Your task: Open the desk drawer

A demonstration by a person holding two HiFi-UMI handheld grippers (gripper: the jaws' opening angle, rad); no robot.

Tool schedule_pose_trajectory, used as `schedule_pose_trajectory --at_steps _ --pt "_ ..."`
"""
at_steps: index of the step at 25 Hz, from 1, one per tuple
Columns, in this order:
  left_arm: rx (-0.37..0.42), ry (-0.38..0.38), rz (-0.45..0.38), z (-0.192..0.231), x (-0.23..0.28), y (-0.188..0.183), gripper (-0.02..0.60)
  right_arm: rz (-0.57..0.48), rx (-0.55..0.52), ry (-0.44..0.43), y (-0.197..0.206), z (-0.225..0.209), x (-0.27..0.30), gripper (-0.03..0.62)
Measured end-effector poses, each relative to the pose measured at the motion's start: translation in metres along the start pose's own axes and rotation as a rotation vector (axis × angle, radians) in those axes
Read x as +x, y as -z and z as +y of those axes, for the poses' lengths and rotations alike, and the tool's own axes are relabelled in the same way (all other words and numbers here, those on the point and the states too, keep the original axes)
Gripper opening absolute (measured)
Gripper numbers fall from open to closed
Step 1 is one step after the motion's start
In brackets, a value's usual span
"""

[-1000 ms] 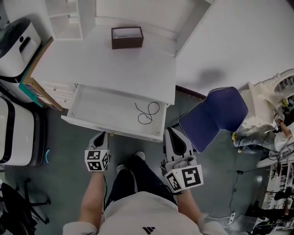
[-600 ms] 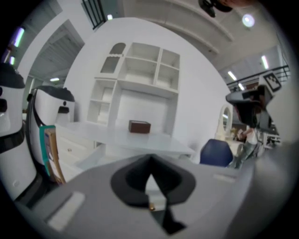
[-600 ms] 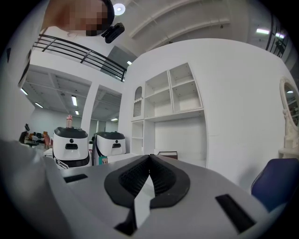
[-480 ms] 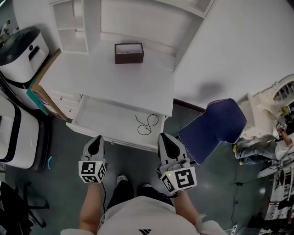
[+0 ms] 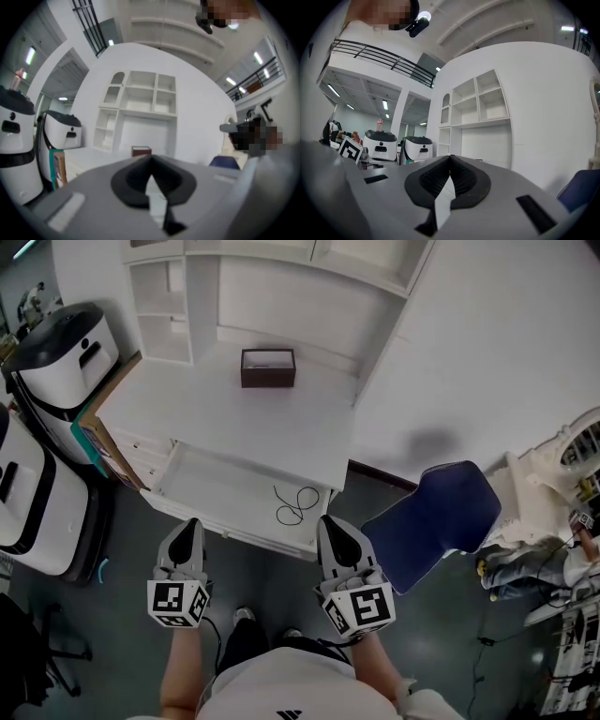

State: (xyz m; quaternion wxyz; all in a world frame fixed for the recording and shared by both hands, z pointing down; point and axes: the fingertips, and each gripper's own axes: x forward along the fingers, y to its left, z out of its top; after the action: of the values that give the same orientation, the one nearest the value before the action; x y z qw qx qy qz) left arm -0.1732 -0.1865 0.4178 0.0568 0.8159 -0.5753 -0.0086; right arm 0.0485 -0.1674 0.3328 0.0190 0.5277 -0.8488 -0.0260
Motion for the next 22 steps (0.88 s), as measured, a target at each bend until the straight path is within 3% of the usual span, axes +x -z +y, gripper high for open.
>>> schedule_pose_trajectory --at_steps 22 --pt "0.017 -0.088 -0.235 -0.077 -0.098 -0.088 0.005 -0.11 -0.027 -0.067 -0.039 -0.011 -0.087 0.0"
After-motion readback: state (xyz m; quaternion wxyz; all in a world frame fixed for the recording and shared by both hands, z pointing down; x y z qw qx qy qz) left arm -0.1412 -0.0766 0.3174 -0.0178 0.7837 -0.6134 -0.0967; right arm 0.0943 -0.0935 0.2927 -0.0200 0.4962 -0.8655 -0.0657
